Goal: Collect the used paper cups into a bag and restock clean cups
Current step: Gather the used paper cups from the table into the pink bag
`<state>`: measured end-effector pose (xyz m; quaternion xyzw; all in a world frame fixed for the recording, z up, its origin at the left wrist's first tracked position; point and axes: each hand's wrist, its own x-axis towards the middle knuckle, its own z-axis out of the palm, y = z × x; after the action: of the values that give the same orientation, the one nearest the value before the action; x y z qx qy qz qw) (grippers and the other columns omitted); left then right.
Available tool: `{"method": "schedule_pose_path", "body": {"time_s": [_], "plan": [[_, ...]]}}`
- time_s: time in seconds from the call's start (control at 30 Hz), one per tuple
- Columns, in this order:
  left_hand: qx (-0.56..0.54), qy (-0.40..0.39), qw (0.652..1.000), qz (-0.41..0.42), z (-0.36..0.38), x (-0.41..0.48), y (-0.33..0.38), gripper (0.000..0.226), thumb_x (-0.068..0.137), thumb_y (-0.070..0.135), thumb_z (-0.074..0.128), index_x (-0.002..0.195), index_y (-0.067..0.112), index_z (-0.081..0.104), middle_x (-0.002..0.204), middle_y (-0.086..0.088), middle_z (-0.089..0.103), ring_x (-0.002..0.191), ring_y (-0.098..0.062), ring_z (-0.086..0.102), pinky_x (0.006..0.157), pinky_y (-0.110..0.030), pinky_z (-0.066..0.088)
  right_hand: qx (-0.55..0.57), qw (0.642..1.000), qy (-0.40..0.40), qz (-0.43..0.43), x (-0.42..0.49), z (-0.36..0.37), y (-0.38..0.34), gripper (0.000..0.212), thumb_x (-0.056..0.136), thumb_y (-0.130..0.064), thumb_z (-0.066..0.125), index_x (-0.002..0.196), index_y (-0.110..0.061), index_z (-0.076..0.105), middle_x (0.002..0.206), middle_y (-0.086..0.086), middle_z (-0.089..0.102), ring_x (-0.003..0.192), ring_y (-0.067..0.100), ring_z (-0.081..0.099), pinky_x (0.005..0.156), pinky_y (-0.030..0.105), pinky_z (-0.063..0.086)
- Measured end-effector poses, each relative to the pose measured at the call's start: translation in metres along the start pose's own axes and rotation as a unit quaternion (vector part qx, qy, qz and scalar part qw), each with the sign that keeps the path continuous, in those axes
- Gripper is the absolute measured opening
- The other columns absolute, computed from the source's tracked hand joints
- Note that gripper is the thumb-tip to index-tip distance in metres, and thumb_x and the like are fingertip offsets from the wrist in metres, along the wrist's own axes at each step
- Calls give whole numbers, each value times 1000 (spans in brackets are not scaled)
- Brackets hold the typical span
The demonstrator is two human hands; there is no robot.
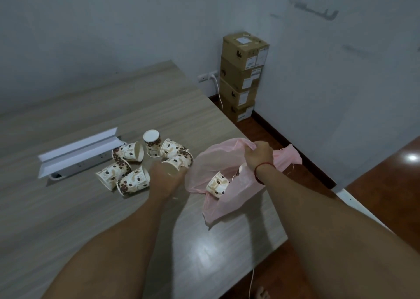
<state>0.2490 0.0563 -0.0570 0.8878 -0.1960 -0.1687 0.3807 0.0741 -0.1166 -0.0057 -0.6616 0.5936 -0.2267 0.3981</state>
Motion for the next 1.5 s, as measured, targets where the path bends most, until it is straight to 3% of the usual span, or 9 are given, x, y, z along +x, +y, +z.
{"method": "schedule_pose_path", "body": {"time_s": [0.2, 0.43, 0.6, 0.8, 0.93, 1.03, 1.13, 1.3, 1.5], "plan": [[-86, -86, 992, 45, 3, -27, 37, 45, 78, 38, 74, 104, 5, 57, 95, -5, 58, 82, -17, 52, 65, -25, 39, -1, 1000, 4, -7, -4, -14, -14, 27, 90, -12, 54, 109, 4, 65, 106, 21, 66, 89, 29, 61, 86, 37, 51], [-135, -235, 963, -7, 32, -46, 72, 45, 76, 45, 72, 107, 14, 60, 94, -4, 64, 71, -17, 62, 55, -26, 50, -25, 999, 20, 2, -7, -33, -17, 29, 92, -13, 52, 113, 3, 64, 116, 22, 64, 105, 36, 62, 78, 29, 44], [-103, -313, 944, -21, 46, -56, 98, 66, 64, 57, 68, 111, 12, 59, 106, -6, 60, 77, -20, 62, 61, -31, 54, -22, 1000, 10, 12, -7, -41, -19, 30, 94, -14, 51, 115, 2, 63, 117, 20, 63, 108, 35, 62, 82, 32, 47], [-96, -235, 966, 39, 62, -52, 111, 73, 73, 40, 78, 133, 13, 47, 126, -4, 58, 108, -21, 59, 81, -29, 53, -9, 1000, 8, 4, -5, -41, -24, 21, 91, -11, 51, 99, -1, 67, 106, 19, 66, 93, 32, 63, 81, 35, 52], [-18, -368, 929, 26, 68, -52, 117, 41, 87, 28, 64, 122, 8, 63, 118, -7, 65, 107, -24, 63, 93, -34, 52, 1, 1000, 3, 10, -1, -34, -21, 22, 91, -13, 51, 97, 0, 67, 103, 19, 66, 85, 28, 61, 77, 33, 53], [-63, -337, 939, -13, 52, -43, 106, 12, 88, 5, 59, 90, 6, 70, 89, -11, 63, 78, -23, 61, 66, -28, 54, 9, 1000, -4, 18, -2, -30, -26, 25, 91, -12, 51, 105, 3, 67, 109, 22, 66, 90, 31, 62, 77, 32, 50], [-106, -270, 955, -54, 27, -28, 86, 21, 91, 0, 52, 74, 10, 59, 73, -8, 60, 61, -15, 58, 42, -20, 48, 31, 999, 11, 11, 1, -28, -38, 26, 92, -11, 50, 106, 4, 67, 109, 22, 66, 100, 36, 64, 76, 32, 48], [-37, -184, 981, -44, 5, -2, 73, 22, 87, 5, 50, 67, 11, 58, 78, -18, 69, 56, -23, 58, 48, -23, 43, 75, 992, 101, -14, 3, -48, -88, 24, 95, -13, 46, 103, 0, 65, 97, 17, 61, 104, 34, 63, 76, 28, 43], [3, -85, 996, 17, -4, 23, 113, 24, 86, 15, 49, 76, 4, 68, 96, -24, 71, 92, -37, 70, 77, -38, 56, 118, 976, 177, -38, 16, -84, -148, 27, 96, -11, 47, 112, 5, 62, 114, 21, 64, 106, 33, 62, 76, 29, 44]]}}
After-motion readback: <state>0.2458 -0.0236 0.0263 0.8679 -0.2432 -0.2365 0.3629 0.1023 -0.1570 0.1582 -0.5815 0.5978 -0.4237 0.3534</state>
